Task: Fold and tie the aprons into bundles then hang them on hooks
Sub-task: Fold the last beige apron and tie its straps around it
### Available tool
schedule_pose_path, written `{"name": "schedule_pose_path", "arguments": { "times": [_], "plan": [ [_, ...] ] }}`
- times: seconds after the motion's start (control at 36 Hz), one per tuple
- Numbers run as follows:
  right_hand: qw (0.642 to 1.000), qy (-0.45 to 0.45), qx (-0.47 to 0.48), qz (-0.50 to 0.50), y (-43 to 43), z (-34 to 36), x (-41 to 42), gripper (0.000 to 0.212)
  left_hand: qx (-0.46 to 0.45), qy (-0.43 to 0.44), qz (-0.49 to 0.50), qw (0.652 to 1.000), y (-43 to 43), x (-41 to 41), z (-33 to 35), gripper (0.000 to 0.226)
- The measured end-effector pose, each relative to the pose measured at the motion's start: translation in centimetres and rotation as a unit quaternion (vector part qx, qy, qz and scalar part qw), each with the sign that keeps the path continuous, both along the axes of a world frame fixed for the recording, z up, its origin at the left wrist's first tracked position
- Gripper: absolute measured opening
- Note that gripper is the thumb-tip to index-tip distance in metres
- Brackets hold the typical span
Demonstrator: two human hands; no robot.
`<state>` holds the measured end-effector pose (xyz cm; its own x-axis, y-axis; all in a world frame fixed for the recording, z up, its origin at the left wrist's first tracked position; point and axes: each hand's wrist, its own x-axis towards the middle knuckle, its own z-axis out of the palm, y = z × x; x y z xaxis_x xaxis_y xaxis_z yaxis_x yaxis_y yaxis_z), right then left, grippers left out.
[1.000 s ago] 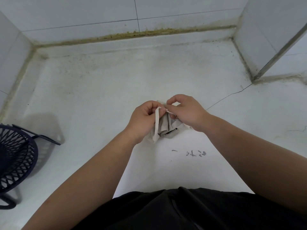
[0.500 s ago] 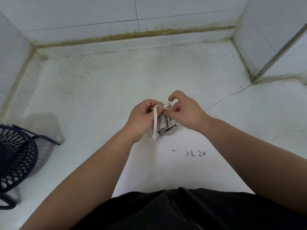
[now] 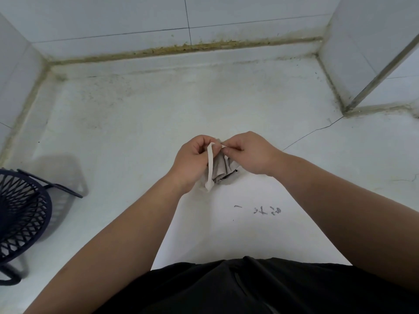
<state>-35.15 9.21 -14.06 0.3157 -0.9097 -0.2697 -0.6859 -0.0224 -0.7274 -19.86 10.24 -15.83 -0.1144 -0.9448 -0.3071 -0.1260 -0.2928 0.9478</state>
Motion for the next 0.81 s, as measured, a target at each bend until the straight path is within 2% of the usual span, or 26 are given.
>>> {"name": "schedule_pose_path", "arguments": {
  "times": [0.06,0.11,0.19,0.33,0.47,0.61,0.69,0.81],
  "plan": [
    [0.996,-0.07,0.052,-0.037,0.1,0.3,0.0,0.005,0.009,0.003,0.004,1.0,0.0,0.0,0.0,0.013],
    [0.985,-0.133,0.095,-0.057,0.1,0.5,0.0,0.02,0.019,0.002,0.01,1.0,0.0,0.0,0.0,0.014],
    [0.978,-0.171,0.112,-0.038,-0.1,0.5,-0.1,0.029,0.024,-0.013,0.019,0.999,-0.1,-0.1,0.1,0.015],
    [0.982,-0.17,0.068,-0.046,0.2,-0.1,0.1,0.026,0.016,-0.034,0.015,0.999,-0.3,-0.2,0.1,0.015],
    [0.976,-0.191,-0.003,-0.11,0.3,-0.9,0.6,0.016,0.004,-0.017,0.023,1.0,-0.2,-0.1,0.0,0.014],
    [0.956,-0.235,0.031,-0.175,0.0,-0.9,0.6,0.019,-0.008,-0.003,0.065,0.998,0.2,-0.3,-0.2,0.017],
    [0.948,-0.232,0.048,-0.214,-0.2,-1.2,0.6,0.032,-0.006,0.007,0.096,0.995,0.2,-0.4,-0.3,0.017],
    [0.913,-0.26,0.073,-0.304,-0.4,-1.9,0.4,0.03,-0.011,-0.022,0.106,0.994,0.3,0.2,-1.0,0.019]
  ]
}}
